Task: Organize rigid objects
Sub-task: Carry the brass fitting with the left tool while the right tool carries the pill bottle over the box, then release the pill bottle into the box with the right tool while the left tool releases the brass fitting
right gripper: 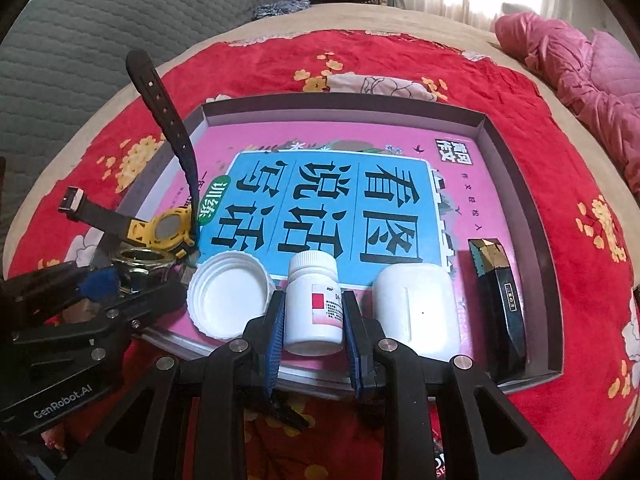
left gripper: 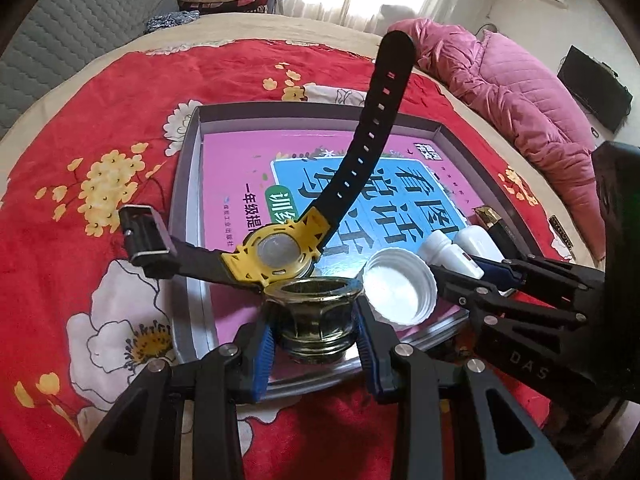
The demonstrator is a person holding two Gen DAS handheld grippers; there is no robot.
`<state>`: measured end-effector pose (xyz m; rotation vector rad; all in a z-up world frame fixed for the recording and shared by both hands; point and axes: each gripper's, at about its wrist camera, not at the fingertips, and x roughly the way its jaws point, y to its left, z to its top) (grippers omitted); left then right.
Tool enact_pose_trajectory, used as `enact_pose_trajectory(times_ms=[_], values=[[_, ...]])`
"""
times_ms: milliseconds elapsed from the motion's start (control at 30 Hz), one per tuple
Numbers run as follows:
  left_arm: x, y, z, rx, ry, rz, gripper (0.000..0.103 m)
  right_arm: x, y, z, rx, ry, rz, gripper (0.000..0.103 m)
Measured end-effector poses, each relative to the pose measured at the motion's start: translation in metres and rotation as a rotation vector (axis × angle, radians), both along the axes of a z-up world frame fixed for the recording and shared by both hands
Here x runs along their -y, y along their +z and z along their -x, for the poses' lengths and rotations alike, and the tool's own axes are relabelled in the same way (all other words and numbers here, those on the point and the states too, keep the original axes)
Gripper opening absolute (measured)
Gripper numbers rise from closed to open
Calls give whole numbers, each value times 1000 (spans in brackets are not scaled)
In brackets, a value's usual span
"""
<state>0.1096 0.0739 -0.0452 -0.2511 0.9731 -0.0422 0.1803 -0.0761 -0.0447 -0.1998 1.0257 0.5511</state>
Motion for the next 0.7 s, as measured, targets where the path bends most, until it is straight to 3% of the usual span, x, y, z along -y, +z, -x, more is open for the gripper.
enact_pose_trajectory(times_ms=[700], values=[[2,1,0,2,-2,-13,37,4,6,3,-2,-12,-17,28]])
